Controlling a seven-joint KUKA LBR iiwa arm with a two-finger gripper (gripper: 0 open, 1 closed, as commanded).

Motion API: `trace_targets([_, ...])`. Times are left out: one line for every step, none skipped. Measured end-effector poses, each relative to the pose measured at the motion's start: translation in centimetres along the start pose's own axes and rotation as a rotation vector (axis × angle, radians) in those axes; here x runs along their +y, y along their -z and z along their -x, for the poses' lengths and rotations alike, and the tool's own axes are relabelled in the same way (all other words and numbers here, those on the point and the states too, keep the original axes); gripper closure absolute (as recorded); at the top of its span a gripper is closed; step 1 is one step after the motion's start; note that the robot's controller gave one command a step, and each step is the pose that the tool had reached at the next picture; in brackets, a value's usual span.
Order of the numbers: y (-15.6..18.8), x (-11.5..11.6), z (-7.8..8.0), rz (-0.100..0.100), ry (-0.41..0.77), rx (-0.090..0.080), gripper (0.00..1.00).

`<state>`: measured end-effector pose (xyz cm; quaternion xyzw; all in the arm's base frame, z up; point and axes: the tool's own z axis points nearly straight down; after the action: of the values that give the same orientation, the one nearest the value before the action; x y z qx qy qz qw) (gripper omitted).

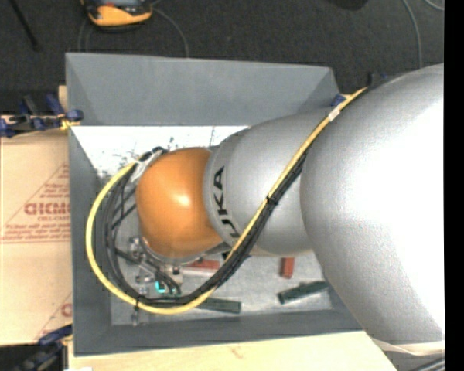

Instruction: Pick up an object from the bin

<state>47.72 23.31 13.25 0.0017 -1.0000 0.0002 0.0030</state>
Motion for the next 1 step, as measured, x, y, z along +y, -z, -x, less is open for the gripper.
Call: trace_targets([0.40,-0.07,0.23,0.002,-0.004,-0.007,0.00])
